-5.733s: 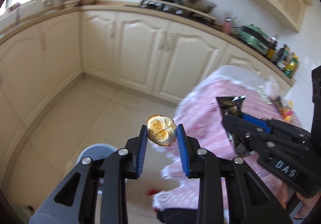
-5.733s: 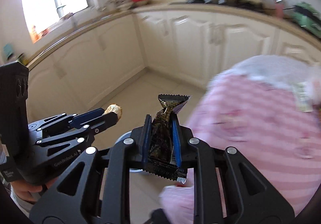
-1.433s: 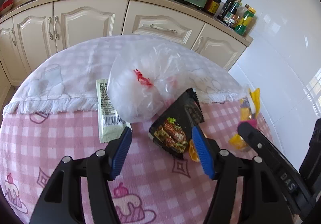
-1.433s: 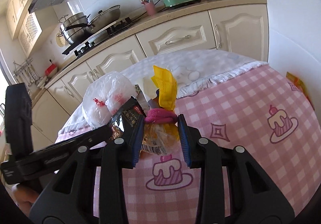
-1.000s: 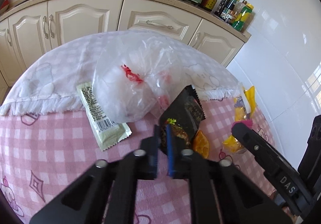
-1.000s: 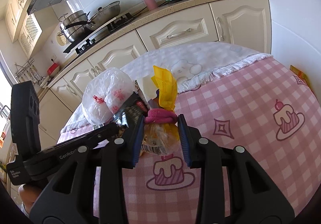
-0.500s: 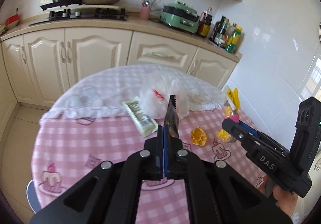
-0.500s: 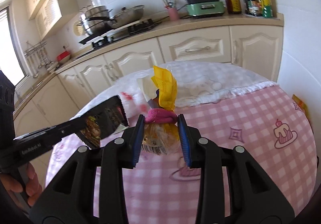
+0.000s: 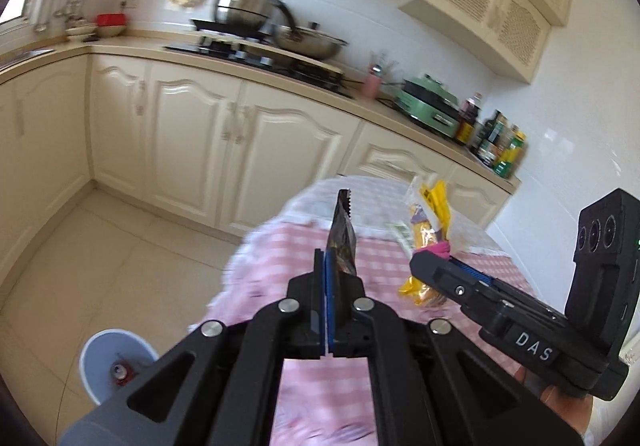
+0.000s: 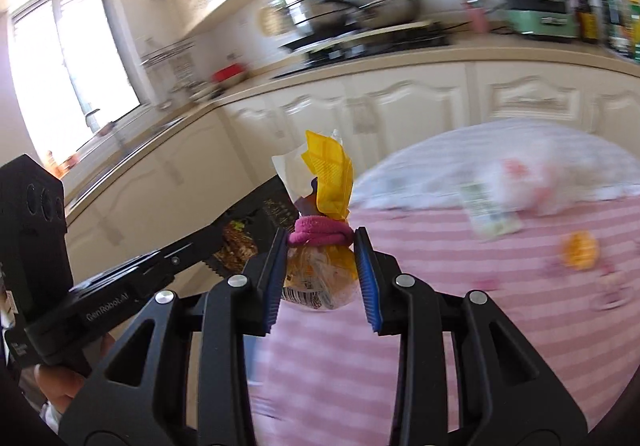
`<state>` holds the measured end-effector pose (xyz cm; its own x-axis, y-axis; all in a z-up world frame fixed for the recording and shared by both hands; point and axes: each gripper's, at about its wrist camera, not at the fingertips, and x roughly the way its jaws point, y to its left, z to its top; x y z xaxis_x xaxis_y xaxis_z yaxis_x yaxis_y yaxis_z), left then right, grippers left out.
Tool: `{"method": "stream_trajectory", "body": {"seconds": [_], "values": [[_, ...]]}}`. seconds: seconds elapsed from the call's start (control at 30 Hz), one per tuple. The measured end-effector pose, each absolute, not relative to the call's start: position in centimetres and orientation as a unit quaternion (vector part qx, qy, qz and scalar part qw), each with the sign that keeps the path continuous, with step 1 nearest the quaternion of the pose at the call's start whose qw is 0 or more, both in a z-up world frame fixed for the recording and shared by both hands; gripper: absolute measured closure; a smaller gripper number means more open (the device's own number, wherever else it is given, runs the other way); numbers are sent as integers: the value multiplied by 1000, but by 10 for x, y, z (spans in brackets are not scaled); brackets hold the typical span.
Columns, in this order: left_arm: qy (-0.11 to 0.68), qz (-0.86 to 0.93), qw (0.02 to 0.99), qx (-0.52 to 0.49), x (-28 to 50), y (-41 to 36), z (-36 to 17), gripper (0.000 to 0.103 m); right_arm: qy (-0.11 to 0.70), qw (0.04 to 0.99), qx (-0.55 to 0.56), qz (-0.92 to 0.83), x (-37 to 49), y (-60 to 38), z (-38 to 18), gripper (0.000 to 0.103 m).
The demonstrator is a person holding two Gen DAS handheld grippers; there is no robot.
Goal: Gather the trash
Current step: 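Carry both bags over the blue bin and open the left tool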
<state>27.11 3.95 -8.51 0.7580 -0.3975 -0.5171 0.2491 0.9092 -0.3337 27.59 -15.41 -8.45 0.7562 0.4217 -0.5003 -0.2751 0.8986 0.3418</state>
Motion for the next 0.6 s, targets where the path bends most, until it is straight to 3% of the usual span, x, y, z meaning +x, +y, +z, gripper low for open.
{"method": "stream_trajectory", "body": {"seconds": [0.3, 0.6], "values": [[326, -56, 927, -178, 244, 192, -141, 103, 366, 881, 81, 290, 301, 5, -144, 70], [380, 8, 898, -221, 257, 275, -235, 103, 463, 836, 39, 291, 339, 93, -251, 70]]}}
